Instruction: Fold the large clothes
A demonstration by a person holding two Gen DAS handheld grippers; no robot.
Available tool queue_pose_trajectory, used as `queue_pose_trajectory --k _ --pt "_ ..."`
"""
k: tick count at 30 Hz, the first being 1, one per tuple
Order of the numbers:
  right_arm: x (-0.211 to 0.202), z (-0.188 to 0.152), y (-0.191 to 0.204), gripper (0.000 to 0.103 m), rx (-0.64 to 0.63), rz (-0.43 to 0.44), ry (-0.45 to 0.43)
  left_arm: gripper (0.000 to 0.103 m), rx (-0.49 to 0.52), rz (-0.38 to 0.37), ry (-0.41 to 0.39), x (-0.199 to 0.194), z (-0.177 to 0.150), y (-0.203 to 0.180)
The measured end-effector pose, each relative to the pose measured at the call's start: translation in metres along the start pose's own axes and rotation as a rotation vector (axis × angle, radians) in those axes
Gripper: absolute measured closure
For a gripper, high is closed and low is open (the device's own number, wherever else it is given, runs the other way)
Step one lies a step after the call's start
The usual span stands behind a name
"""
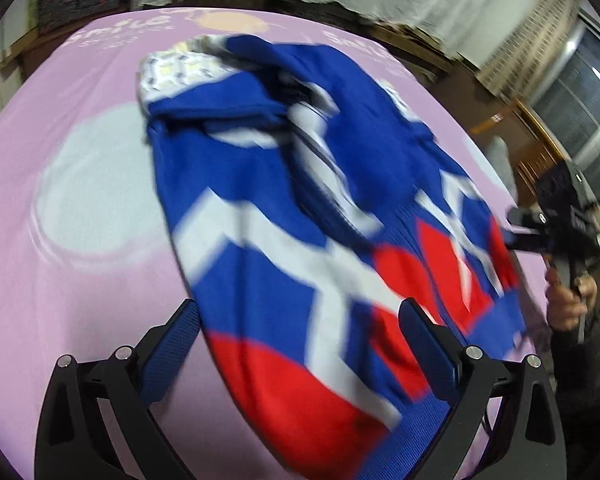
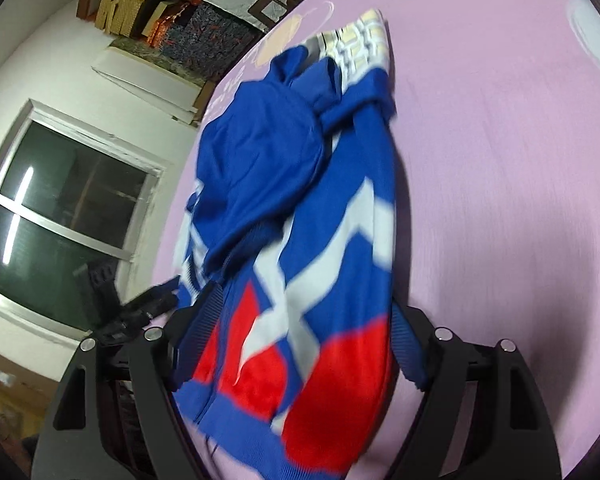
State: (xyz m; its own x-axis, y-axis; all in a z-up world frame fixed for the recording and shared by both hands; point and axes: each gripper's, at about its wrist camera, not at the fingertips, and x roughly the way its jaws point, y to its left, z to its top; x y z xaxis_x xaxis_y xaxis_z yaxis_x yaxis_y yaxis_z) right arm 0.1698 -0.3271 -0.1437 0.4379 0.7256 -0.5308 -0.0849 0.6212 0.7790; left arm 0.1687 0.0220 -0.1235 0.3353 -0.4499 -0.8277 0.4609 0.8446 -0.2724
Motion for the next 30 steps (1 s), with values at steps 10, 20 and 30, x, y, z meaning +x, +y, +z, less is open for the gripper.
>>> queue_pose_trajectory --k 10,20,30 --pt "-0.018 -0.061 0.015 0.028 -0.042 0.003 0.117 0.004 0.023 -0.135 0.037 -0.012 -0.040 -0.024" --pt "-0.011 -0.070 0.017 0.060 -0.062 -0.032 0.112 0.021 0.029 -0.116 0.001 -0.007 -0.039 -0.032" --pt "-0.008 -0.077 0.026 0.077 -0.125 -0.072 0.075 0.088 -0.015 -0.064 -0.058 -0.014 -0.032 -0.020"
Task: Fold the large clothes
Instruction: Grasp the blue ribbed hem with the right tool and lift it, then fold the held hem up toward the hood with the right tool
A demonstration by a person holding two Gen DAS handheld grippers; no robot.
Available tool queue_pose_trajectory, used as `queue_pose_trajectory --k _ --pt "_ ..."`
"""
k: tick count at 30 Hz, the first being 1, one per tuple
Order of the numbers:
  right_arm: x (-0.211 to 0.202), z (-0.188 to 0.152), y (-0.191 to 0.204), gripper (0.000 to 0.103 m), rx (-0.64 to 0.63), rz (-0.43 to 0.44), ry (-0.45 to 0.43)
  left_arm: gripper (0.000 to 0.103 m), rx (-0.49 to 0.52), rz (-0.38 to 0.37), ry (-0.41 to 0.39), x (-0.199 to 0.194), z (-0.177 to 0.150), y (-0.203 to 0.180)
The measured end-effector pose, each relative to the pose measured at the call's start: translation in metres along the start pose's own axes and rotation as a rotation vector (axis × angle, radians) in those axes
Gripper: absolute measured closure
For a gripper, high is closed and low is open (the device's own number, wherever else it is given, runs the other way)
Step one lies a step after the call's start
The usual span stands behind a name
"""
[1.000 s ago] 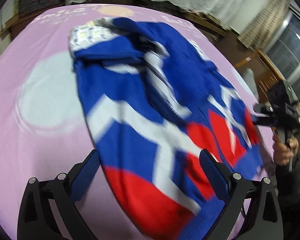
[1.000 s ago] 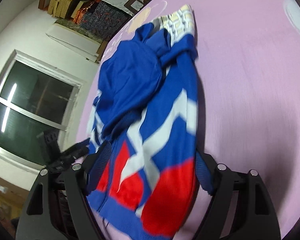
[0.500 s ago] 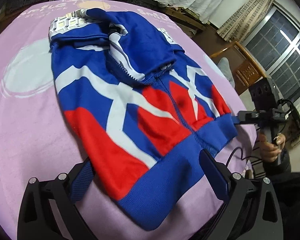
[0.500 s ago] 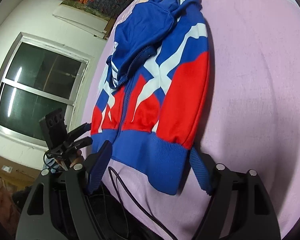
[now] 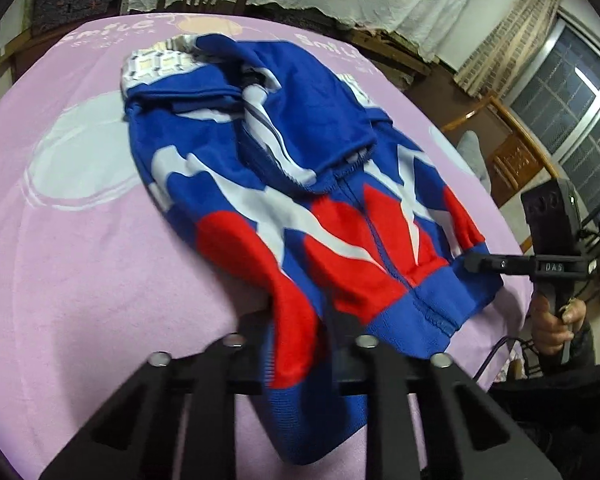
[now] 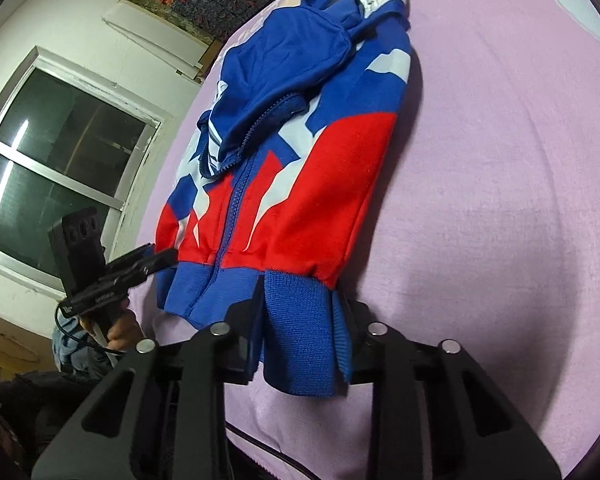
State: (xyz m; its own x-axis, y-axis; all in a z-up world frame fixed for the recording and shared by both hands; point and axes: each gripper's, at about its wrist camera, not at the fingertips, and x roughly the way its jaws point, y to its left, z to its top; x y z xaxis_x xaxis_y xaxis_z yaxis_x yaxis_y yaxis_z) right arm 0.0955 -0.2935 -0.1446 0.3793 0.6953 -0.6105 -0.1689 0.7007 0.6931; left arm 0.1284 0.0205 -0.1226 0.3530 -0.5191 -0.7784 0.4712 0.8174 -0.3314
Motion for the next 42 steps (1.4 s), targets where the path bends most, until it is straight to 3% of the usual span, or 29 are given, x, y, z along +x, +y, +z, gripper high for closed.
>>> queue_pose_trajectory --k 2,11,25,34,42 --pt "-0.002 0.001 0.003 0.079 -0.004 0.018 -0.025 0.095 -0.009 -0.004 -0.027 -0.009 0.002 0.003" --pt "-0.030 0.019 0.013 0.080 -0.016 0.139 -0.112 0.095 0.027 0.036 -0.165 -0.046 0.031 -0.005" --pt "-0.055 0.092 0.053 0.080 -0.091 0.161 -0.231 0.095 0.044 0.102 -0.278 -0.066 0.101 -0.004" --pt "-0.046 0.171 0.049 0.080 -0.028 0.166 -0.292 0.095 -0.015 0.129 -0.275 -0.045 0.157 0.029" --pt "-0.005 0.242 0.019 0.079 0.083 0.137 -0.313 0.094 -0.136 0.173 -0.197 0.014 0.207 0.083"
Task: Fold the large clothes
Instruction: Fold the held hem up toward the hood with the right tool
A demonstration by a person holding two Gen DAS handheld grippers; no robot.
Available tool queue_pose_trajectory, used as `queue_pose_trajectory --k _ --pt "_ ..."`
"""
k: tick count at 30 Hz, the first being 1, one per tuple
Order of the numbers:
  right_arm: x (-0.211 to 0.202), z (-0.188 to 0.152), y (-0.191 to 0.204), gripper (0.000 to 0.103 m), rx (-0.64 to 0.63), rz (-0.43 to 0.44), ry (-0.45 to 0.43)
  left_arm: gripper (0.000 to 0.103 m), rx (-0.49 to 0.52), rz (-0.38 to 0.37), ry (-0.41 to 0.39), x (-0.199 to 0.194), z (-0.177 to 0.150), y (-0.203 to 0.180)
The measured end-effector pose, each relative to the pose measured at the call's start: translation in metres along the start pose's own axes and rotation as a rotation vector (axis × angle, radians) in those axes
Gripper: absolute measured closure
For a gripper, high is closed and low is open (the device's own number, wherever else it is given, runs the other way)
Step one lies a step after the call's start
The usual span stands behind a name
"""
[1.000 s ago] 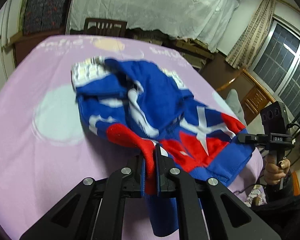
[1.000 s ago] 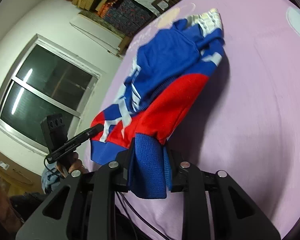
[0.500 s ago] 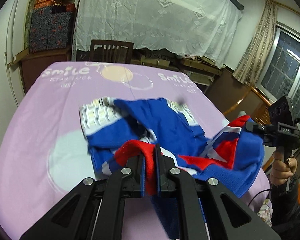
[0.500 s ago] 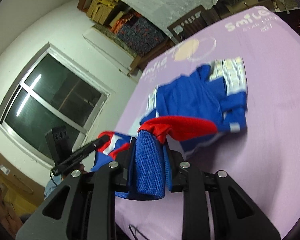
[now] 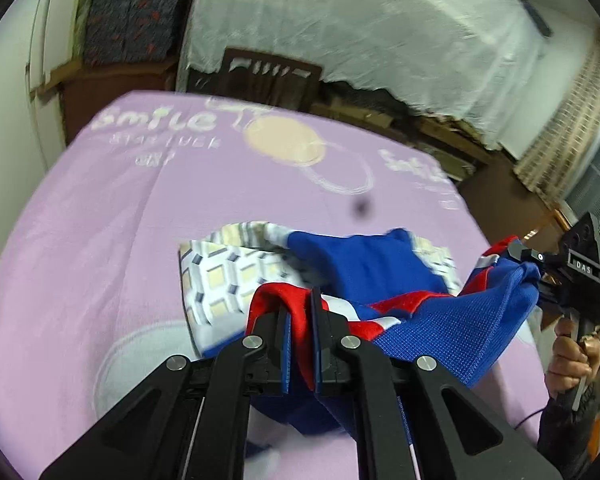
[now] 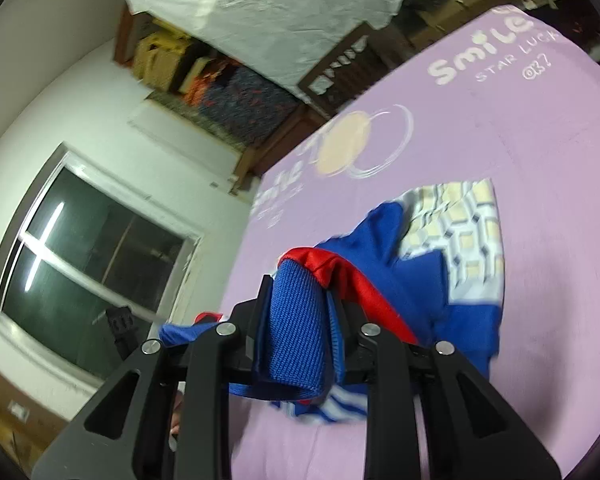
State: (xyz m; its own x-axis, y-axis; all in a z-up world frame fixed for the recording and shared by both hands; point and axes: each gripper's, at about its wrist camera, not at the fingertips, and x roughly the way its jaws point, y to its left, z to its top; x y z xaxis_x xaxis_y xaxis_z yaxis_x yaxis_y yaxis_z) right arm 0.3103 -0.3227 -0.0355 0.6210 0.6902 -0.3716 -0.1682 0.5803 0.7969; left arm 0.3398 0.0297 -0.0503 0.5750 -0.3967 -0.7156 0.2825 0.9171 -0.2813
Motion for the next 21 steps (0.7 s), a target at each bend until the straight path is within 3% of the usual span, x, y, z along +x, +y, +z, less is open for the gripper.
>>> queue_pose_trajectory --k 6,14,17,18,19,21 --pt "0.057 0.022 -0.052 0.078 0.113 -0.050 0.026 0.093 -0.066 -0.012 0.100 0.066 -0.002 0.031" --pt "0.093 0.011 -0.100 0.076 0.207 -0.020 0.067 0.091 -0.039 -0.018 0.098 0.074 -0.007 0.033" --pt "0.090 0.012 -0.097 0.067 0.195 0.003 0.061 0.084 -0.043 -0.042 0.090 0.059 -0.005 0.031" --pt "0.087 0.013 -0.095 0.057 0.186 0.014 0.056 0.082 -0.040 -0.058 0.076 0.049 -0.004 0.031" --pt "0.082 0.014 -0.092 0.045 0.176 0.035 0.050 0.074 -0.041 -0.083 0.061 0.039 -0.003 0.031" --pt "0.064 0.017 -0.081 0.037 0.134 0.085 0.013 0.057 -0.051 -0.136 0.038 0.026 -0.002 0.030"
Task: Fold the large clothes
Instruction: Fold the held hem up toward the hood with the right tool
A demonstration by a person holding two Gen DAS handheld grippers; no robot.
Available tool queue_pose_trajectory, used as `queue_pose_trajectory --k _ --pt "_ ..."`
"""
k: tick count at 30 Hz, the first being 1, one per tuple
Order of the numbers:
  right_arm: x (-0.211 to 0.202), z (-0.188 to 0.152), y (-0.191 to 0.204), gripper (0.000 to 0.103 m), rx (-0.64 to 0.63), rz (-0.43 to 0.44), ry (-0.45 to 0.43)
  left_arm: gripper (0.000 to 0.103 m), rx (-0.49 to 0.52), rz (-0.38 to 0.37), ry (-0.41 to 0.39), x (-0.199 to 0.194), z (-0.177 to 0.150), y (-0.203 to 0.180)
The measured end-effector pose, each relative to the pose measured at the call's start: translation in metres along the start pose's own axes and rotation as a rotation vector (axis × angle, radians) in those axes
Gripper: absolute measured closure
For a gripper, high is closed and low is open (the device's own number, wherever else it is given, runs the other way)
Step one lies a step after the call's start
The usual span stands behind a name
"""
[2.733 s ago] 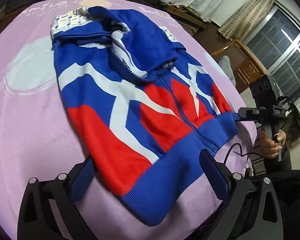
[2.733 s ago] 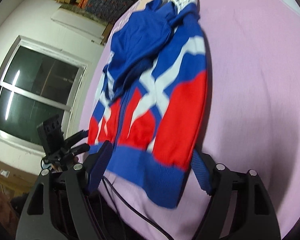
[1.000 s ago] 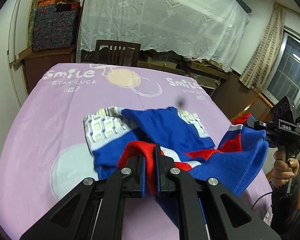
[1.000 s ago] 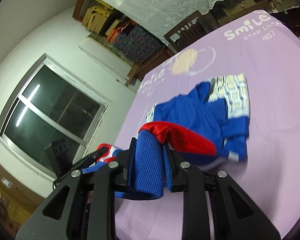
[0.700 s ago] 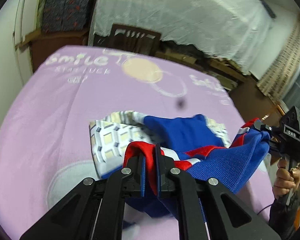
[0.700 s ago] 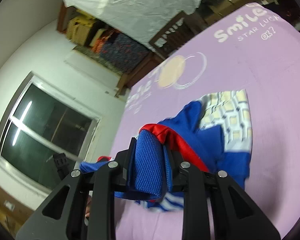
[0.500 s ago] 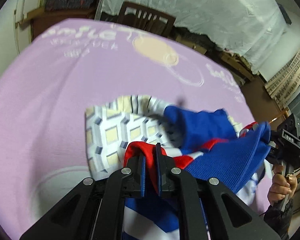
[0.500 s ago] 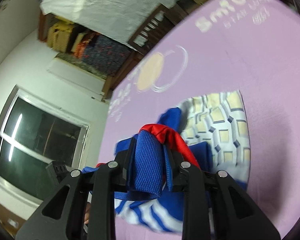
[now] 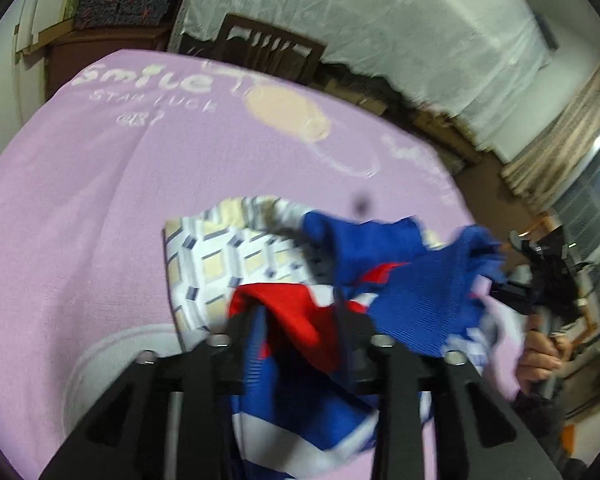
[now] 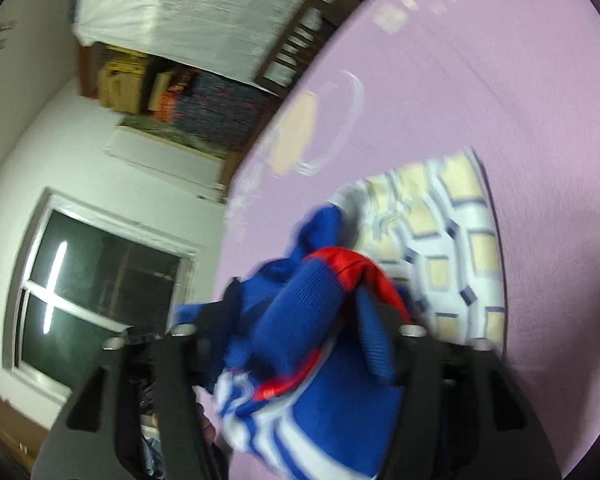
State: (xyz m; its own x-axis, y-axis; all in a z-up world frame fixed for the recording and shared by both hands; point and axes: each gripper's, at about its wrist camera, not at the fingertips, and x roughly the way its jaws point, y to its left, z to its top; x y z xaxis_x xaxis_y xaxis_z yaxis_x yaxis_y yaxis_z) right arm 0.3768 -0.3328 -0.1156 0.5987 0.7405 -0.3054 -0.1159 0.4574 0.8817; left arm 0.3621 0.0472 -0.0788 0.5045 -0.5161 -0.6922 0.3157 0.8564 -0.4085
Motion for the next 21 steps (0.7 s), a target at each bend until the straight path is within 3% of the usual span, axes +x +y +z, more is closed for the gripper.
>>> queue_pose_trajectory --k 1,2,3,4,9,12,17,21 --pt "-0.008 0.001 0.007 0.034 -0.023 0.016 -0.017 0.040 0.001 -0.016 -0.019 -0.008 -0.002 -0.001" --pt "-0.016 0.001 0.012 0.033 -0.047 0.033 -0.036 0.023 0.012 0.031 -0.046 -0.013 -0.004 -0.003" --pt "-0.023 0.001 0.015 0.032 -0.060 0.038 -0.052 0.020 0.029 0.093 -0.076 -0.018 -0.006 -0.006" --pt "-0.028 0.002 0.017 0.032 -0.065 0.031 -0.064 0.019 0.051 0.132 -0.098 -0.022 -0.008 -0.008" --pt "-0.039 -0.005 0.007 0.031 -0.061 -0.038 -0.082 0.019 0.049 0.096 -0.089 -0.022 -0.012 -0.005" --pt "-0.038 -0.008 0.005 0.031 -0.069 -0.064 -0.078 0.019 0.129 0.150 -0.091 -0.018 -0.017 -0.013" --pt "-0.034 -0.018 0.014 0.031 -0.182 -0.176 -0.076 0.018 0.234 0.136 -0.163 -0.046 -0.031 -0.022" --pt "-0.029 -0.023 0.016 0.031 -0.208 -0.185 -0.060 0.011 0.321 0.155 -0.153 -0.038 -0.045 -0.037"
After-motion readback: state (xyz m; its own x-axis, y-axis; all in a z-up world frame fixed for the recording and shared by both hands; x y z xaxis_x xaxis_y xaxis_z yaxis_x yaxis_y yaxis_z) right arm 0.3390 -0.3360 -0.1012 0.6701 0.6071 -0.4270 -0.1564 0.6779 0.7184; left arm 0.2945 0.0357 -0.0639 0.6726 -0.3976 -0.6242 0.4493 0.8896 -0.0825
